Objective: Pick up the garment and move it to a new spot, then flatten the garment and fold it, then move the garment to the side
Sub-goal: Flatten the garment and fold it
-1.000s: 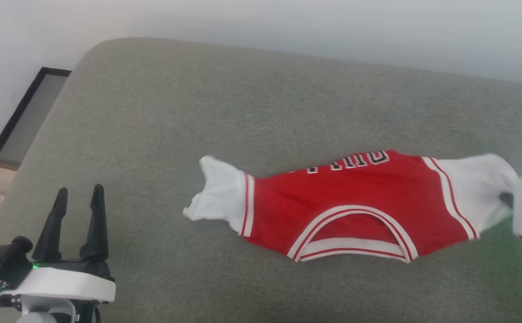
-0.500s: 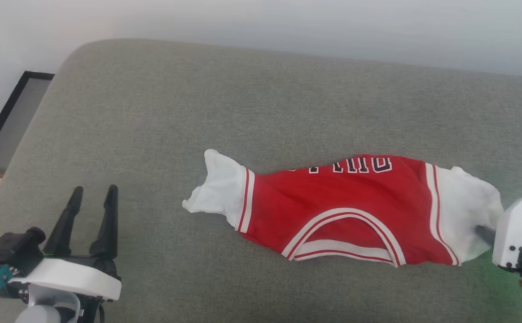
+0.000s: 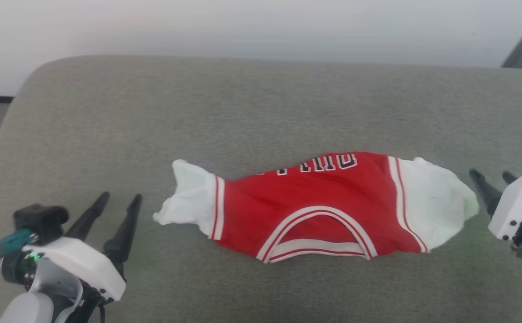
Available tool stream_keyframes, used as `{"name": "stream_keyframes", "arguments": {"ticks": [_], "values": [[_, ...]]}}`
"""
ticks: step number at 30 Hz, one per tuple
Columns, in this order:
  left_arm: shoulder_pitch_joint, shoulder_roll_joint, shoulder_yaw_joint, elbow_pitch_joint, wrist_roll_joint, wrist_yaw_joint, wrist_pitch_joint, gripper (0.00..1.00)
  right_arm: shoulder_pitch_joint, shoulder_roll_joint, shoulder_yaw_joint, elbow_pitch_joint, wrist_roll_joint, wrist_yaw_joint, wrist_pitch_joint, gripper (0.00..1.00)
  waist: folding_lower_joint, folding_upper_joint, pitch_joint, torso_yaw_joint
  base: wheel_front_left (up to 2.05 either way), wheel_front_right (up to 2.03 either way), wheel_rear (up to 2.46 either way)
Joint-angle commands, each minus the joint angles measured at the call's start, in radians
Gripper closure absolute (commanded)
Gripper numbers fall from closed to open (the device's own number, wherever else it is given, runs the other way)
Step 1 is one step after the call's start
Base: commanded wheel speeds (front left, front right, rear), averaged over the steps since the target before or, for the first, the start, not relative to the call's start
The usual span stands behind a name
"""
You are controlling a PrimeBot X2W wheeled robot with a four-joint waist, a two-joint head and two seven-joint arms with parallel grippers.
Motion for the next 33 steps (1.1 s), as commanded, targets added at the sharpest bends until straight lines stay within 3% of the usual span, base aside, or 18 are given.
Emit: {"name": "stream_keyframes", "arguments": {"ticks": [1,14,21,28,29,30,31,33], "values": [[-0.014,0.009,-0.007,-0.006,-0.003,0.004,0.022,0.0,-0.004,0.009,0.0,-0.015,-0.01,-0.001,-0.029,0.0,0.0,0.0,0.002,-0.021,0.0,0.0,0.0],[-0.084,0.069,-0.069,-0.001,-0.048,0.053,0.336,0.0,0.056,0.057,0.012,-0.12,-0.022,-0.001,-0.394,0.0,0.0,0.0,0.066,-0.135,0.0,0.0,0.0],[-0.125,0.088,-0.098,0.041,-0.051,0.085,0.463,0.0,0.085,0.092,0.01,-0.122,-0.016,-0.001,-0.401,0.0,0.0,0.0,0.105,-0.161,0.0,0.0,0.0],[-0.207,0.087,-0.131,0.142,-0.05,0.115,0.575,0.0,0.102,0.098,0.029,-0.115,0.003,-0.001,-0.306,0.0,0.0,0.0,0.144,-0.164,0.0,0.0,0.0],[-0.219,0.079,-0.136,0.159,-0.06,0.118,0.594,0.04,0.104,0.093,0.034,-0.113,0.005,-0.001,-0.284,0.0,0.0,0.0,0.148,-0.162,0.0,0.0,0.0],[-0.228,0.071,-0.143,0.174,-0.073,0.117,0.616,0.56,0.104,0.084,0.044,-0.116,0.005,-0.001,-0.266,0.0,0.0,0.0,0.152,-0.16,0.0,0.0,0.0],[-0.24,0.068,-0.152,0.183,-0.079,0.108,0.633,1.0,0.102,0.079,0.049,-0.116,0.01,-0.001,-0.248,0.0,0.0,0.0,0.156,-0.157,0.0,0.0,0.0],[-0.261,0.065,-0.161,0.204,-0.089,0.108,0.666,1.0,0.096,0.07,0.07,-0.111,0.021,-0.001,-0.202,0.0,0.0,0.0,0.161,-0.153,0.0,0.0,0.0]]}}
